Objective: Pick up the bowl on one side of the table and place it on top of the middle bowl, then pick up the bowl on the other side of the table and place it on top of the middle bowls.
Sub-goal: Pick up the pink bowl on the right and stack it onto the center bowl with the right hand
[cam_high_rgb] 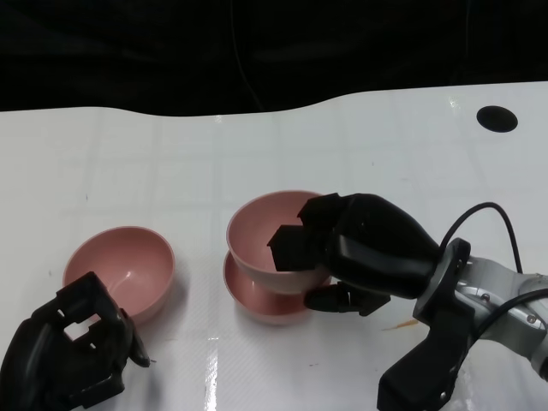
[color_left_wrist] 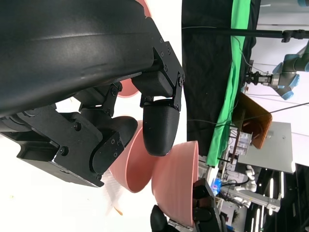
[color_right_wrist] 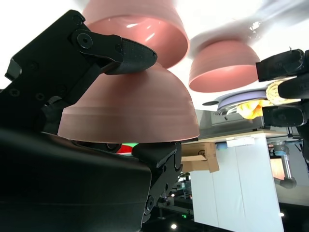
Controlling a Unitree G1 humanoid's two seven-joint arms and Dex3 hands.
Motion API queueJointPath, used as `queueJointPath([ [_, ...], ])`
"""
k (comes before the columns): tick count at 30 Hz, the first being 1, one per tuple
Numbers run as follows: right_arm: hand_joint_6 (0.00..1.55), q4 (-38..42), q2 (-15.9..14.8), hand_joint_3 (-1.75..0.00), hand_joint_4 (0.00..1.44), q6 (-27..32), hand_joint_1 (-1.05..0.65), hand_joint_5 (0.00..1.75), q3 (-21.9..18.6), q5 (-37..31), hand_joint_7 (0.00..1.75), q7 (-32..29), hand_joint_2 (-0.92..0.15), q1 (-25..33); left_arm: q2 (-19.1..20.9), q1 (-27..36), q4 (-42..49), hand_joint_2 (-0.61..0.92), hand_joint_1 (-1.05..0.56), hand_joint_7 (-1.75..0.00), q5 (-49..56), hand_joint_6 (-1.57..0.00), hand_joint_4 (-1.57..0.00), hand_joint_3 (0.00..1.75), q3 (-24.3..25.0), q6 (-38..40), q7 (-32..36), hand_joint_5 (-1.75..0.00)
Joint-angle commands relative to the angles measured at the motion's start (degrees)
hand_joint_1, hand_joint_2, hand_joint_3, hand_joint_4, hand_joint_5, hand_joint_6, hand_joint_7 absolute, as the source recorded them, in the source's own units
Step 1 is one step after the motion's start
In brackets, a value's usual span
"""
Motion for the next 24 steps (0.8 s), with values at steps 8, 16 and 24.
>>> queueJointPath([
  [8, 0.65, 3.1, 0.2, -0.99, 0.93, -0.9, -0.17, 1.75, 1.6, -0.6, 1.75, -3.0, -0.54, -1.4, 0.6, -0.1, 0.5, 0.53, -0.03, -1.56, 0.2, -0.74, -0.78, 1.26, 0.2, -0.6, 0.2, -1.75],
  [16, 0.65, 3.4, 0.2, -0.94, 0.95, -0.1, -0.18, 1.75, 2.7, -1.0, 1.75, -2.6, -0.55, -2.1, 0.5, -0.3, 0.9, 0.52, -0.01, -1.57, 0.5, -0.73, -0.77, 1.28, 0.1, -1.2, 0.2, -1.75],
  [24, 0.65, 5.0, 0.4, -0.92, 0.95, -0.3, -0.18, 1.75, 3.0, -0.9, 1.75, -2.6, -0.56, -2.4, 0.2, -0.3, 0.8, 0.53, -0.02, -1.56, 0.1, -0.74, -0.77, 1.27, 0.1, -0.7, 0.5, -1.75],
])
